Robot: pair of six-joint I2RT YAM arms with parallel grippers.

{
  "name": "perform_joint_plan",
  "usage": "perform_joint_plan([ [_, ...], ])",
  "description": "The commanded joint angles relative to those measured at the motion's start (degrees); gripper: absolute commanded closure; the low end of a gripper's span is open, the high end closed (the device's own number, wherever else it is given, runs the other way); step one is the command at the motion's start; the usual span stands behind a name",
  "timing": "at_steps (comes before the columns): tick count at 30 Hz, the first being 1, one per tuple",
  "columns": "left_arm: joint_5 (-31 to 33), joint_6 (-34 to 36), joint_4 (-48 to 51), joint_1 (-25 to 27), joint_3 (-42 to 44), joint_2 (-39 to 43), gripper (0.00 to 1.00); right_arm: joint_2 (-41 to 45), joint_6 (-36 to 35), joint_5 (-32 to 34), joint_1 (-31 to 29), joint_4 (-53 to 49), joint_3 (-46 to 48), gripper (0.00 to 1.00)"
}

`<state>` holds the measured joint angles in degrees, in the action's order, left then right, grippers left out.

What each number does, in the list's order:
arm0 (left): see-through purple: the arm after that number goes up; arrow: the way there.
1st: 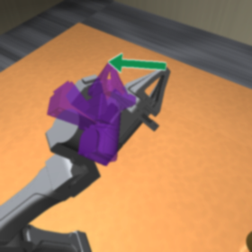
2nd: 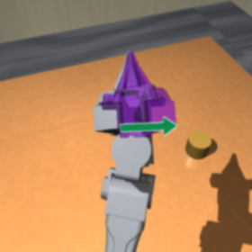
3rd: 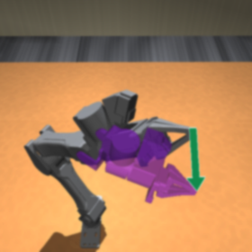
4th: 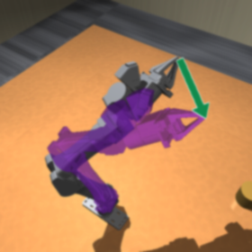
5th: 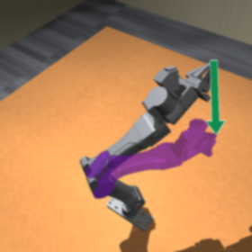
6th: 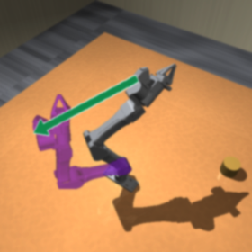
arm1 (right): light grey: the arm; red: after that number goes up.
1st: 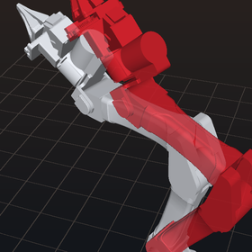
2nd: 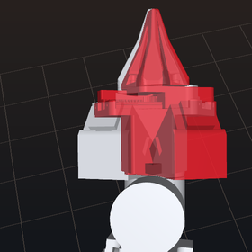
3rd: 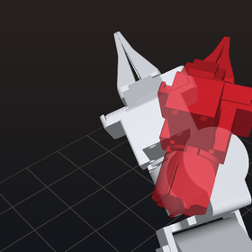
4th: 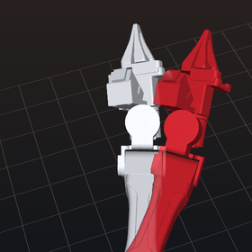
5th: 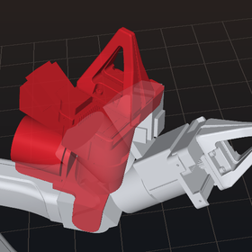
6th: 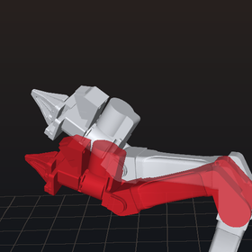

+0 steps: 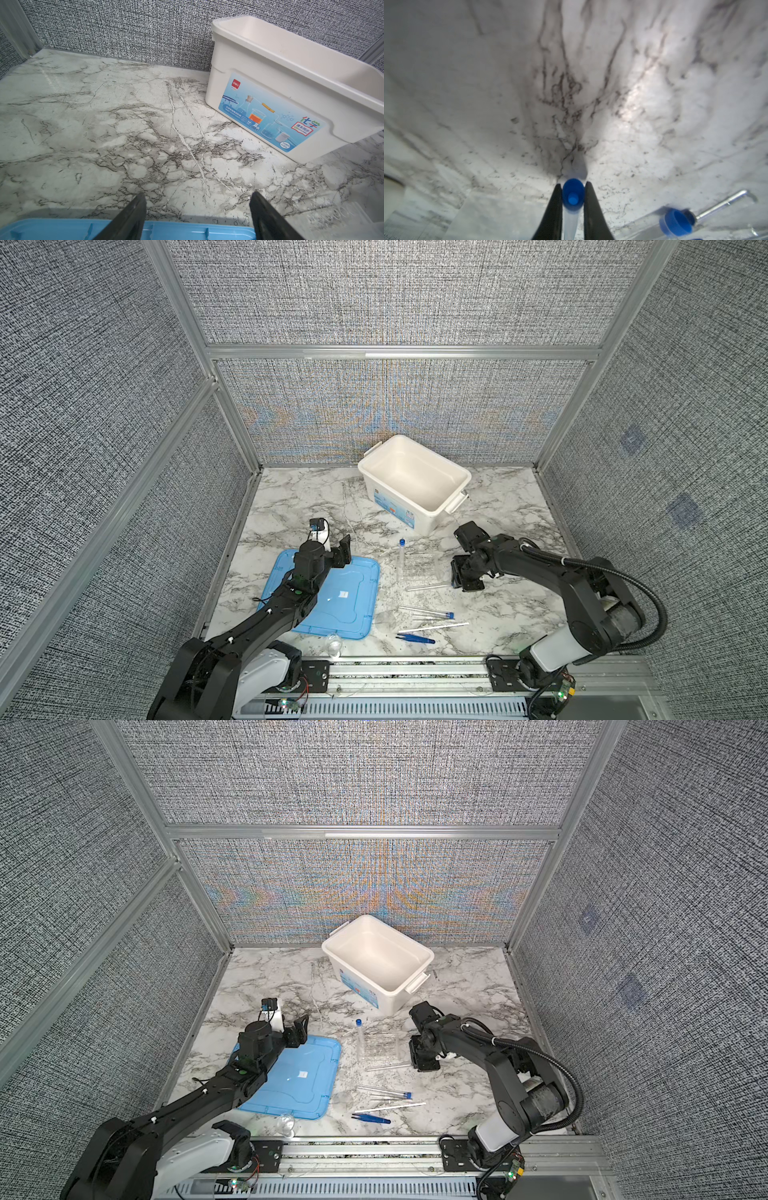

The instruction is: Organize the chemistry lab equipment

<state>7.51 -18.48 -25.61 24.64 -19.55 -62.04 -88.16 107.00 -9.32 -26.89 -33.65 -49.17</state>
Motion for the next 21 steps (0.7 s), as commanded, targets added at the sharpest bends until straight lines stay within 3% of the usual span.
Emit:
perform_joint_plan([
  [1,-0.5,-0.1,-1.4,0.0,-0.3,-0.1,0.21,3.2,-2.2,2.5,-0.1,-4.5,-0.8,0.86],
  [9,-0.7,0.0,-1.5,0.0,-0.3,-0.4,0.21,11.7,-9.0,13.5,-2.2,-13.3,-1.3,0.86],
  [18,-1.4,0.6,-0.9,0.0,-1.0,-1.1,0.21,10.4,-31.9,37.5,-12.0,-19.4,-18.4,0.86],
  [21,-1.5,1.5,-0.8,0.0,-1.1,-1.2,0.21,9.4,-43.8,41.1,-14.7,-15.9,-21.5,0.86],
])
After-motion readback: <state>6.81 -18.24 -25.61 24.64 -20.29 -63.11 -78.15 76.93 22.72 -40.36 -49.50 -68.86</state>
